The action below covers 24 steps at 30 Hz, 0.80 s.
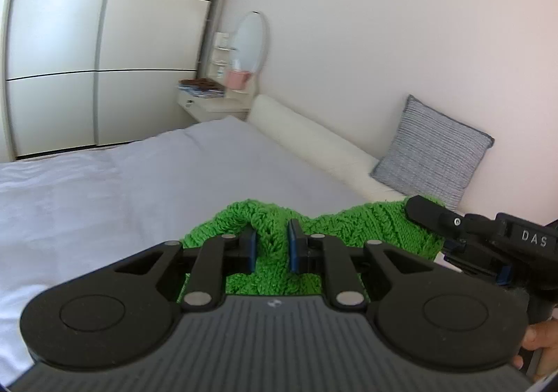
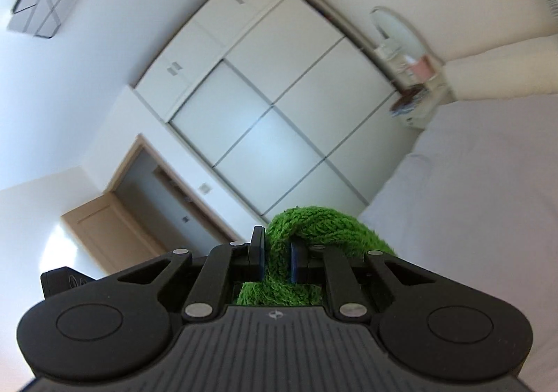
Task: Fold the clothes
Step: 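Lift the vest with both grippers and shake it out, then lower it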
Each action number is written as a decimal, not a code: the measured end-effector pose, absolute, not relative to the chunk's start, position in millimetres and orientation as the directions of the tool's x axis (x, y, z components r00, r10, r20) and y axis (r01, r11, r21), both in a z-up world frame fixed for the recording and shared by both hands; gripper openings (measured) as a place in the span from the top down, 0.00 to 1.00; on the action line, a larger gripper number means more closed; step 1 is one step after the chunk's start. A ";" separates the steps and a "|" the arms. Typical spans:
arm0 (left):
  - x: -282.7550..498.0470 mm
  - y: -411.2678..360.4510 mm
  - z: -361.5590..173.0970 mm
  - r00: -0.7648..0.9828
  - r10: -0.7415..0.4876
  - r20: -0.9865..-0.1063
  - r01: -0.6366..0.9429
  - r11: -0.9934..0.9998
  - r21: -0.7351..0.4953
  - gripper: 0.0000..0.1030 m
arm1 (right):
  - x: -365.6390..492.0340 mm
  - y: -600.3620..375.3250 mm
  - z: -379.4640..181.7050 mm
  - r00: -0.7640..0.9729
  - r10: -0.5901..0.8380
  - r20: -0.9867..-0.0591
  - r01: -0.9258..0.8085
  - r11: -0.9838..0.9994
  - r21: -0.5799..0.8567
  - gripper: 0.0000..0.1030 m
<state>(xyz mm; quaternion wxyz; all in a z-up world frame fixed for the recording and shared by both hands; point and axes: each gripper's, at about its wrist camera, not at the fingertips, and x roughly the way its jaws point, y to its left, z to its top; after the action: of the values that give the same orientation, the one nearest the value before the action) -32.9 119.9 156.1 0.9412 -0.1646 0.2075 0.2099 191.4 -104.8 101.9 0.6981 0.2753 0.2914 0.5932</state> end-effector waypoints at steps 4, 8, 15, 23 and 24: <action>-84.7 113.0 150.6 0.793 0.356 -0.494 -0.503 0.841 -0.201 0.86 | 142.3 -97.3 97.0 0.087 0.994 -0.071 -0.651 0.111 0.751 0.87; -120.4 105.5 137.6 0.769 0.359 -0.529 -0.535 0.814 -0.225 0.86 | 122.8 -89.2 85.6 0.061 0.993 -0.103 -0.618 0.119 0.777 0.87; -172.8 102.6 162.2 0.754 0.508 -0.415 -0.636 0.723 -0.270 0.89 | 93.2 -33.9 112.4 -0.043 0.986 -0.164 -0.679 0.091 0.729 0.86; -179.9 133.2 66.4 0.489 0.484 -0.726 -0.842 0.479 -0.248 0.69 | 72.7 65.1 32.2 -0.392 0.790 -0.471 -0.603 0.166 0.780 0.27; -180.3 132.6 47.8 0.454 0.456 -0.765 -0.858 0.455 -0.239 0.69 | 78.2 59.2 18.7 -0.391 0.783 -0.484 -0.585 0.195 0.787 0.27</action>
<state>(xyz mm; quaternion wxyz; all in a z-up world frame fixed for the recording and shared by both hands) -180.3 132.6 47.8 0.7916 -0.3171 0.3171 0.4149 78.2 59.2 18.7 0.5444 0.0901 0.5486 0.6282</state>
